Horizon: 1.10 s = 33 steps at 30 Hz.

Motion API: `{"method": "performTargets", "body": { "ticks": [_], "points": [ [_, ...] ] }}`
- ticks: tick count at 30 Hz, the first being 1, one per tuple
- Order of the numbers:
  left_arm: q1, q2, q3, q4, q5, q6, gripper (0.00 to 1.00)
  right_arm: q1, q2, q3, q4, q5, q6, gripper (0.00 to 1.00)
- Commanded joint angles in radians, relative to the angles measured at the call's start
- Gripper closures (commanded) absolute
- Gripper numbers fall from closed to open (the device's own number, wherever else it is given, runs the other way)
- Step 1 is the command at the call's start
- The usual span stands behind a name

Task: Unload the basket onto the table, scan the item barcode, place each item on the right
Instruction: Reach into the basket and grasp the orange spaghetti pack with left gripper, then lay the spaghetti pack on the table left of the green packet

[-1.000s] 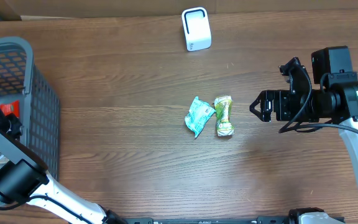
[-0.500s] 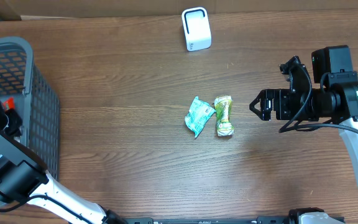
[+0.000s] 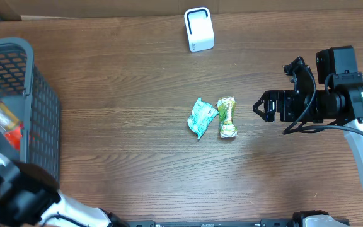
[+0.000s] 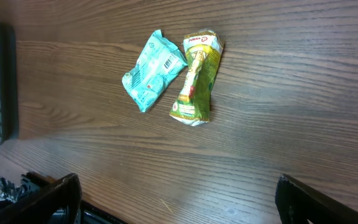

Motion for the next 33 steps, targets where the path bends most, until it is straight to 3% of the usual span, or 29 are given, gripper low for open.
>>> {"method": "performTargets", "body": {
  "ticks": [1, 13, 20, 26, 33],
  "points": [
    [-0.003, -0.178, 0.075, 0.027, 0.097, -0.038, 0.96, 0.003, -0.003, 0.011, 0.006, -0.005, -0.007, 0.0],
    [-0.117, -0.518, 0.075, 0.284, 0.123, -0.081, 0.96, 0.003, -0.003, 0.011, 0.006, -0.005, -0.007, 0.0],
    [-0.378, -0.576, 0.072, 0.119, 0.124, -0.159, 0.96, 0.003, -0.003, 0.011, 0.01, -0.005, -0.006, 0.0],
    [-0.632, -0.493, 0.013, -0.089, 0.094, -0.356, 0.96, 0.003, -0.003, 0.011, 0.008, -0.005, -0.007, 0.0],
    [-0.861, -0.315, -0.204, -0.084, 0.073, -0.409, 0.96, 0.003, -0.003, 0.011, 0.01, -0.005, -0.007, 0.0]
  ]
}}
